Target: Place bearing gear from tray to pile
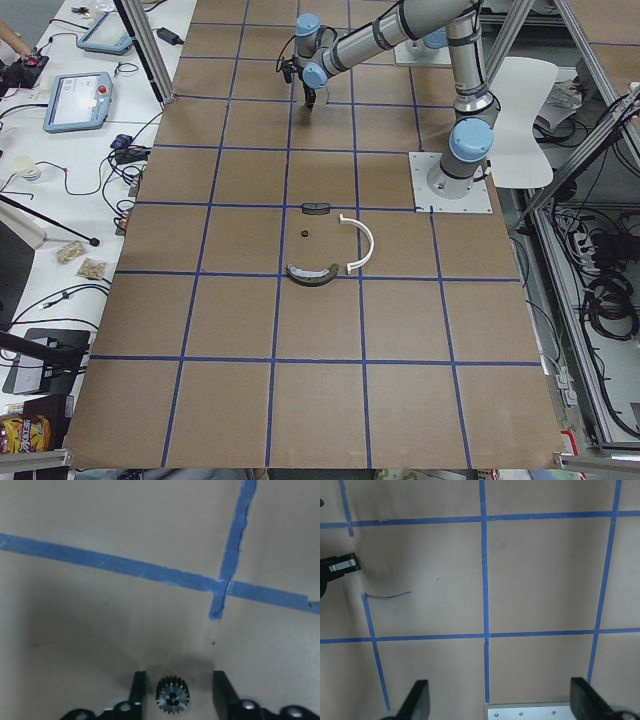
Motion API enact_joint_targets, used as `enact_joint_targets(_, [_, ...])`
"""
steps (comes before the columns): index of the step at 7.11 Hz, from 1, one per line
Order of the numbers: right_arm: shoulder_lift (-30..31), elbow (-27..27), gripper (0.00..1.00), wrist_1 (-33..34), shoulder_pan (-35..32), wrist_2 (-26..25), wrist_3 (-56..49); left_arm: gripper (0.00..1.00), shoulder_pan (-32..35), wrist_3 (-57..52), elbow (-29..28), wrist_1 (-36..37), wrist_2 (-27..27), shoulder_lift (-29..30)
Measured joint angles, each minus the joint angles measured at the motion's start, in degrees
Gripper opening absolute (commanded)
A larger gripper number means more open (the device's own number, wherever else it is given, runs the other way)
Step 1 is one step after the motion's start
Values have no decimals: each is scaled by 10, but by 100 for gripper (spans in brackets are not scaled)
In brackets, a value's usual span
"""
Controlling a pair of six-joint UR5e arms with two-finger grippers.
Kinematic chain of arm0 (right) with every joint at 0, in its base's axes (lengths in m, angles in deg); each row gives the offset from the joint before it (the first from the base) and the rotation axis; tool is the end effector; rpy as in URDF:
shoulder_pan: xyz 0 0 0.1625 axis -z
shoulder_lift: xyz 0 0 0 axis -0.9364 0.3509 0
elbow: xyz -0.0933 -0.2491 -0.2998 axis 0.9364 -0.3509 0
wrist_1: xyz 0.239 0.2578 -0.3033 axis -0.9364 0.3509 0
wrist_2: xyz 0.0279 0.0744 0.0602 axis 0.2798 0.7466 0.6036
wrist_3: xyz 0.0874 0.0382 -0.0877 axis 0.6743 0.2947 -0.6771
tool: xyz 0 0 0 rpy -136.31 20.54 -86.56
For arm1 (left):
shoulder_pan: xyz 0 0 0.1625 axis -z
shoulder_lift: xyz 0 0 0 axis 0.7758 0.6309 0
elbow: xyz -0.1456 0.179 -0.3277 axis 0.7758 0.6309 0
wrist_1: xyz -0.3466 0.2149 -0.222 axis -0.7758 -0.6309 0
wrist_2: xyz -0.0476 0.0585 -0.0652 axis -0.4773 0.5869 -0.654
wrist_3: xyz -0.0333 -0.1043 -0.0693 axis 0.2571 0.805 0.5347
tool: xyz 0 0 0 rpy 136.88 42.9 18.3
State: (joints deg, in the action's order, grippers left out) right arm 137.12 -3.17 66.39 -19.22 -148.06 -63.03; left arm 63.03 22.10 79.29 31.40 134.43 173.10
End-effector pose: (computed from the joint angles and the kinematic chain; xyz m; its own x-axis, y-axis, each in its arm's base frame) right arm 0.1213 -0.5306 0.4432 -0.9996 0.0291 -0.0001 0.0286 0.9830 0.1814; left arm -0.3733 -0.5097 0.0855 -0.9760 -0.2175 0.0062 -0.2175 0.9760 0.0078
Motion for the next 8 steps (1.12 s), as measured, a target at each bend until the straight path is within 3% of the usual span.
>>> enact_joint_targets(4, [7, -2, 100, 13, -3, 3, 1, 13, -35, -30, -6, -40, -3, -31])
enact_joint_targets(6, [10, -1, 100, 17, -3, 3, -1, 13, -147, -187, -6, -117, 1, -77])
enact_joint_targets(8, [11, -1, 100, 18, -4, 4, -2, 12, -285, -380, 1, -169, 38, -121])
